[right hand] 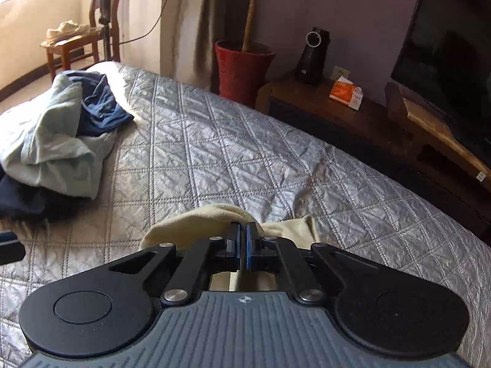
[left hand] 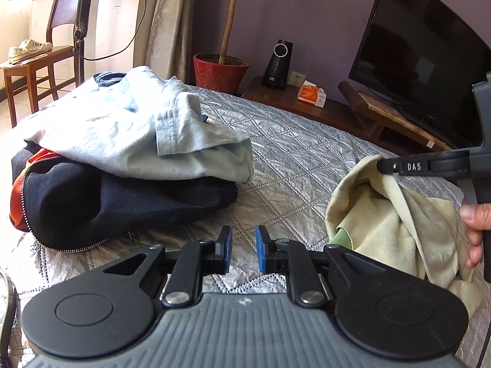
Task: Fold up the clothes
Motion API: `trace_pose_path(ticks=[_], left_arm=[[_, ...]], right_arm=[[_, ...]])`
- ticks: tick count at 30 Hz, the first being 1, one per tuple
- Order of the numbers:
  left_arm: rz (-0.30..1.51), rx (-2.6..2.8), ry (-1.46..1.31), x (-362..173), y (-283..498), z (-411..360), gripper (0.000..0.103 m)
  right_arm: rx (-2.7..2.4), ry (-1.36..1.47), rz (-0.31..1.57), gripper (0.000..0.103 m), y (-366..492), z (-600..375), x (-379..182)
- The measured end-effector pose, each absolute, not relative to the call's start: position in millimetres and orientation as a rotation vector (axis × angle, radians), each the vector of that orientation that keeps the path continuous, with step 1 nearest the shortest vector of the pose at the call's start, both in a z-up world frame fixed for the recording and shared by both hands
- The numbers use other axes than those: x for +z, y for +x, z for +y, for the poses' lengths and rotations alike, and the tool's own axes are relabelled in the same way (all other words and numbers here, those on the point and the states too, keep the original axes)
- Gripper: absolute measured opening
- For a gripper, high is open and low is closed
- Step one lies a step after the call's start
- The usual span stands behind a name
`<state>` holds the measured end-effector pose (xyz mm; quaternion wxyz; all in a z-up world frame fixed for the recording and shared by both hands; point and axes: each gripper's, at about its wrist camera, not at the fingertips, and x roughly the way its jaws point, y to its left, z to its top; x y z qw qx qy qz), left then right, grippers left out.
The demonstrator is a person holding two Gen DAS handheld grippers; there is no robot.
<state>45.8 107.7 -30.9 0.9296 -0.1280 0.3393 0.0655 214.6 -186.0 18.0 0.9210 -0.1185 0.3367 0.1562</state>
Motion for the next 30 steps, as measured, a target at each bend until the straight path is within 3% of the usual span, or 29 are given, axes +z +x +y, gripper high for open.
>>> trace_pose_path(ticks=[4,7,8,10,12,17,20,23,25,26,27,30], left_arm=[[0.695,0.131,-0.26,-31,45,106,0.014],[0.697,0.133,-0.265,-31,45,108,0.014],[0.697,0.133,-0.266,-32,45,108,0.014],[0.697,0.129,-0.267,-31,45,108,0.014],[0.699,0.117,-0.267,-32,45,107,0.014],[0.698,0.086,-0.238,-32,45,98,0.014],[0.7,0.081,-0.221,-33,46,95,0.014],[0.71,0.079,-0.226,-35,47,93,0.014],[0.713,0.075,-0.214,-36,47,90,0.014],[0.714,0.073,-0.207,-37,47,88,0.014],[0.715,0.071,-0.2,-37,47,87,0.014],[0.716,0.069,-0.192,-38,48,84,0.014]], right_arm=[[0.071,-0.06,0.499,0.005,224,-241,65],[0.05,-0.218,0.481,0.027,214,-254,65],[0.017,-0.229,0.48,0.042,208,-264,63],[0.044,-0.079,0.578,0.057,201,-302,57],[0.09,0.054,0.675,0.059,186,-338,41],[0.102,-0.005,0.902,0.063,139,-369,-23],[0.181,0.029,0.935,0.064,108,-367,-43],[0.223,-0.018,0.966,0.08,91,-357,-56],[0.223,-0.079,0.964,0.073,85,-347,-59],[0.239,-0.077,0.948,0.046,82,-344,-57],[0.251,-0.054,0.962,0.011,77,-342,-55],[0.395,0.002,1.051,0.009,60,-326,-48]])
